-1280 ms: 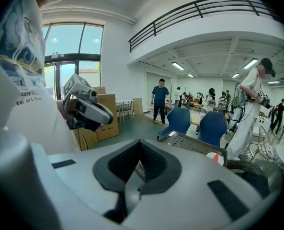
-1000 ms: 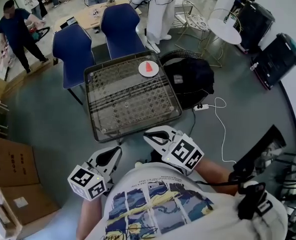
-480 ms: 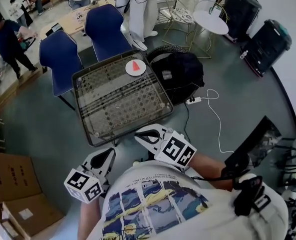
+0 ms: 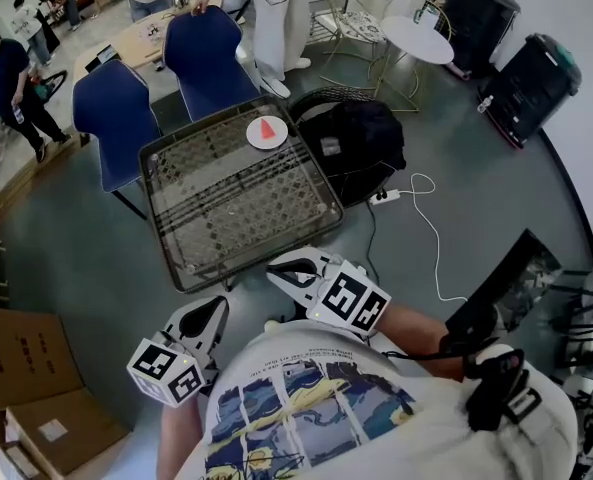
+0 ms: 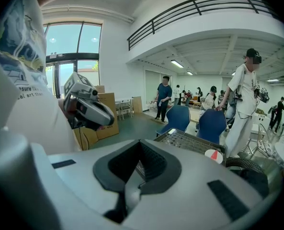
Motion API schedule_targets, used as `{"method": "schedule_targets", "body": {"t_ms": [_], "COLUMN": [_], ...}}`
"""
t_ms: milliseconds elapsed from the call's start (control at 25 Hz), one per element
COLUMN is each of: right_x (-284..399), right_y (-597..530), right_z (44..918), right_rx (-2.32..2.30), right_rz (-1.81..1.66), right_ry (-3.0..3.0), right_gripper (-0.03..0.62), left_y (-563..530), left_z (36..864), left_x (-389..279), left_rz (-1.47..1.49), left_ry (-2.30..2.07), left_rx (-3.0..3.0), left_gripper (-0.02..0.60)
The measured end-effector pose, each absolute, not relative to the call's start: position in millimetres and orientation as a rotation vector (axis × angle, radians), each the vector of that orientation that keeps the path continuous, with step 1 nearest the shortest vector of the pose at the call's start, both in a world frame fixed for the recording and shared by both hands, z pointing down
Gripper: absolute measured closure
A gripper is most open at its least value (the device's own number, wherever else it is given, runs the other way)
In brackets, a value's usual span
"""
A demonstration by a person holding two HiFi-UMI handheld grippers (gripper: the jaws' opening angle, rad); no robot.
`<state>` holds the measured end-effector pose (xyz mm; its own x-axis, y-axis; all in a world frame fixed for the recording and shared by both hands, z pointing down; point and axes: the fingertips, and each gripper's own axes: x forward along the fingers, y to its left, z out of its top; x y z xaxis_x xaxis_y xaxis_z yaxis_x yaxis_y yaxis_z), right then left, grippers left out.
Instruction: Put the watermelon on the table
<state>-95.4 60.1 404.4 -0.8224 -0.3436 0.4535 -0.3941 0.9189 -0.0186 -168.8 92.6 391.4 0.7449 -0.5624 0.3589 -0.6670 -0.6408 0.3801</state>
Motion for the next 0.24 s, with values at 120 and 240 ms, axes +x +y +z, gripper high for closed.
{"method": "schedule_targets", "body": {"t_ms": [120, 240], "right_x": [-97.5, -98.6], "right_y": [61.0, 61.9], "right_z": [405.7, 406.9], "right_rx": [0.523, 0.511], "right_rz": [0.152, 0.148], "right_ry": [-2.623, -2.621], "right_gripper": [0.583, 0.583], "left_y": [93.8, 95.2], "left_z": [392.6, 395.0], "left_x": [-170.8, -170.9], "left_rz": [0.283, 0.284], "left_ry": [-0.936, -0.939], "left_rx": [2.440, 2.434], "left_gripper": [0.572, 0.572]}}
